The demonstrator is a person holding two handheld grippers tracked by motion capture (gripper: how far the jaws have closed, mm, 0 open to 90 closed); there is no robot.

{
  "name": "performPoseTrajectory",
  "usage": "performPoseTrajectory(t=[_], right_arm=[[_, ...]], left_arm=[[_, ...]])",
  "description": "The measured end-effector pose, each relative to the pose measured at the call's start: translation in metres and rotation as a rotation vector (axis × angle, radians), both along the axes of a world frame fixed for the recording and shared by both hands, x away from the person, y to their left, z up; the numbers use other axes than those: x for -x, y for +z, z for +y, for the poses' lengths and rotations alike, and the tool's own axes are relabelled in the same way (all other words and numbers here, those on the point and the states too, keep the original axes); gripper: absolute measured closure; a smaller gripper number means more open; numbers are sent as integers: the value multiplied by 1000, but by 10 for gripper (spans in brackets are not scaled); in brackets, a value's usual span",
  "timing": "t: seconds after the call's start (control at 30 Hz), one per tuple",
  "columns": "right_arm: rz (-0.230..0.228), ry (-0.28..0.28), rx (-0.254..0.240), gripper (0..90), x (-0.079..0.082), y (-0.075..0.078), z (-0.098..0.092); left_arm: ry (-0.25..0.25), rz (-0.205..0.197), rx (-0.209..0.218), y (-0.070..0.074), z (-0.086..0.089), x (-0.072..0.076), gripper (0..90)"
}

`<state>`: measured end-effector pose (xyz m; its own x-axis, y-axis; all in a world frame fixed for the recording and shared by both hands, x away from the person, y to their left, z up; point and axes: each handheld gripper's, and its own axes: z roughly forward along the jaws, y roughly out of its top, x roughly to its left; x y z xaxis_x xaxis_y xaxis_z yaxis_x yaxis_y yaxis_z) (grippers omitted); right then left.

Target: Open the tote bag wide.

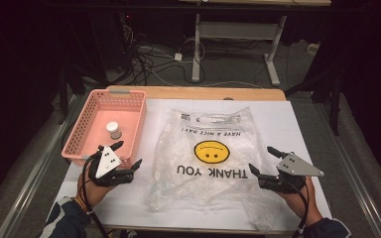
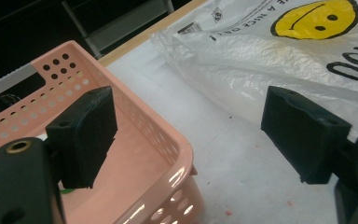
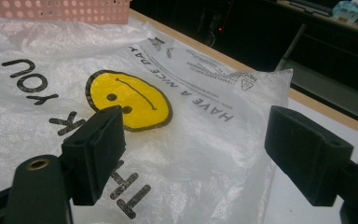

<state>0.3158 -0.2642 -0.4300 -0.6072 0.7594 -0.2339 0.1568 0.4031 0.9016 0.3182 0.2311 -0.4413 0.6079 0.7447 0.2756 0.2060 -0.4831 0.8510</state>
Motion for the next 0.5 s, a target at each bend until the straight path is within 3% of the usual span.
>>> performPoseTrajectory(t=[0.13, 0.27, 0.4, 0.5], right_arm=[[17, -9, 3, 222, -5, -3, -3], [29, -53, 21, 254, -12, -2, -9], [55, -98, 30, 282, -28, 1, -18], [96, -95, 20, 318, -45, 5, -26]], left_arm=[[1, -2, -8, 1, -1, 0, 182], [-9, -4, -31, -1, -4, 1, 182], [-13, -4, -30, 0, -2, 4, 182], [-6, -11, -18, 1, -1, 5, 182]])
